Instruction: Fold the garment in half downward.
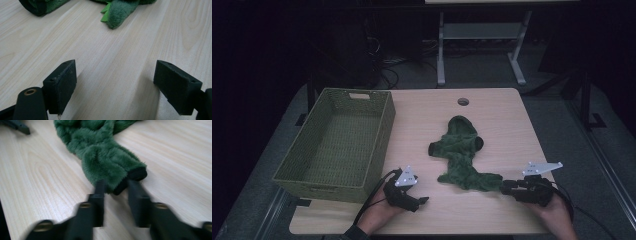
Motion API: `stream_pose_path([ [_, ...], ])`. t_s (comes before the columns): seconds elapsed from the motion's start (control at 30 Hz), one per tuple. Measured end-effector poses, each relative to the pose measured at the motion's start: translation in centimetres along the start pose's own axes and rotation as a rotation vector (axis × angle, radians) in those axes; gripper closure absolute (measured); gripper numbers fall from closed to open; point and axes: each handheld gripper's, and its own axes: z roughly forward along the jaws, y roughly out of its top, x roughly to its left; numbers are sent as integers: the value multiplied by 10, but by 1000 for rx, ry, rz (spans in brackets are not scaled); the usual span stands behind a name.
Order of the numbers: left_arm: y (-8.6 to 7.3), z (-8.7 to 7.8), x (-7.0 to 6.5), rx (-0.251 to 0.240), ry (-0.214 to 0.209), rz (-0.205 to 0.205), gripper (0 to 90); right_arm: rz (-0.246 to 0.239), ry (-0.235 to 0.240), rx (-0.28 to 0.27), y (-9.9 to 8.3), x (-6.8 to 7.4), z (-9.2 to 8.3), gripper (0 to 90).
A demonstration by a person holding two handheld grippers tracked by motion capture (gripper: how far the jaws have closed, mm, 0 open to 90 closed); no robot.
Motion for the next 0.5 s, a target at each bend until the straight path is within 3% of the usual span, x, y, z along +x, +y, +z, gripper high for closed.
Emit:
stream_pose_path([
  [0.03, 0, 0, 0, 0, 0, 0, 182, -11, 3, 7, 1, 0, 2, 789],
  [0.1, 0, 0, 0, 0, 0, 0, 182, -27, -4, -2, 2, 2, 1, 836],
  [0.27, 0, 0, 0, 0, 0, 0, 182, -70, 2, -55, 16, 5, -4, 845],
  [0.5, 0, 0, 0, 0, 0, 0, 182, -203, 35, -85, 48, 26, 3, 845],
])
